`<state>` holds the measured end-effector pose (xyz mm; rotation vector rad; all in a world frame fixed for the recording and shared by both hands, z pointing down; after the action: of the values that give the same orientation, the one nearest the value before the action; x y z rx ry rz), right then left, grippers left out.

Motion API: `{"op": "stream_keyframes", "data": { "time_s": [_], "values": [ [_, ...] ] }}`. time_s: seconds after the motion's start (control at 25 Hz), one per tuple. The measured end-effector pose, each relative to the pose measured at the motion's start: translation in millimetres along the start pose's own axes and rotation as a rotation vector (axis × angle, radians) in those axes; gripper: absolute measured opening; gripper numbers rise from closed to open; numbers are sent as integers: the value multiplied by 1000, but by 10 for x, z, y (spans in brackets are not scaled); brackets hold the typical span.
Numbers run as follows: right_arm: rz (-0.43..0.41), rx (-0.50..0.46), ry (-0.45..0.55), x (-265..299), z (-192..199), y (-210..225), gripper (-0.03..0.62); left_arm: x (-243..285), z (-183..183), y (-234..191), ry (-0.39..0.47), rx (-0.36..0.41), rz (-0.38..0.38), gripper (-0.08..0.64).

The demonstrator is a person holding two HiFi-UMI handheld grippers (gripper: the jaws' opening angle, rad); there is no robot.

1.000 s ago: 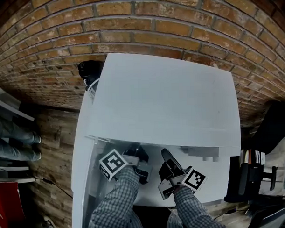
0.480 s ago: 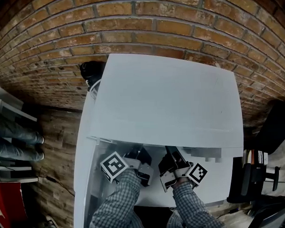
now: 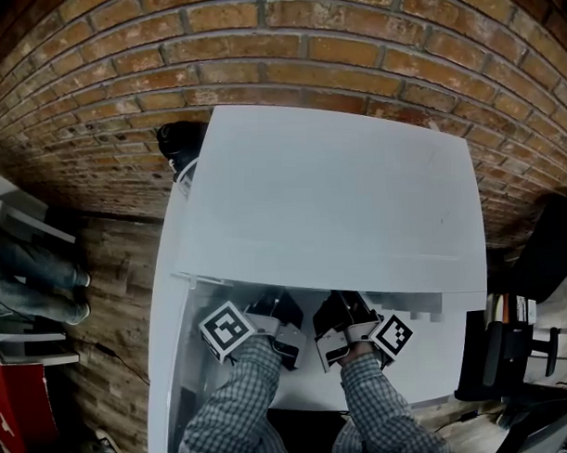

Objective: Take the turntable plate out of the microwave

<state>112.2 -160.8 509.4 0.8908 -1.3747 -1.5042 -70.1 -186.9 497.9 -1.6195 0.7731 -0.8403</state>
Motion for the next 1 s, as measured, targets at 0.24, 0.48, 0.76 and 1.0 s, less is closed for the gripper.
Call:
{"op": "stream_keyframes", "data": {
  "time_s": [0.24, 0.48, 0.76, 1.0],
  "values": [
    [34, -3, -4, 31, 2, -11, 55, 6, 2, 4, 4, -3, -2, 32],
    [69, -10, -4, 5, 23, -29, 49, -7, 10, -16, 5, -12, 14, 32],
    [74, -8, -21, -129, 83, -71, 49, -126, 60, -12, -8, -22, 30, 32],
    [86, -21, -55, -292, 162, -73, 49, -283, 146, -5, -15, -50, 49, 34]
  ]
}}
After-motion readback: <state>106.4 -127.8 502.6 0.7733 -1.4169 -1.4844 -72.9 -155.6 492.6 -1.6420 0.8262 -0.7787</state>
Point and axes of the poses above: the fingertips, and each gripper's own axes: x forward along the fingers, y to its right, z out of its underside, the point moved 8 cm from there along -x, backward along the fingers, and after that the axes turned 10 degrees about -x, right-handed, at the moved point
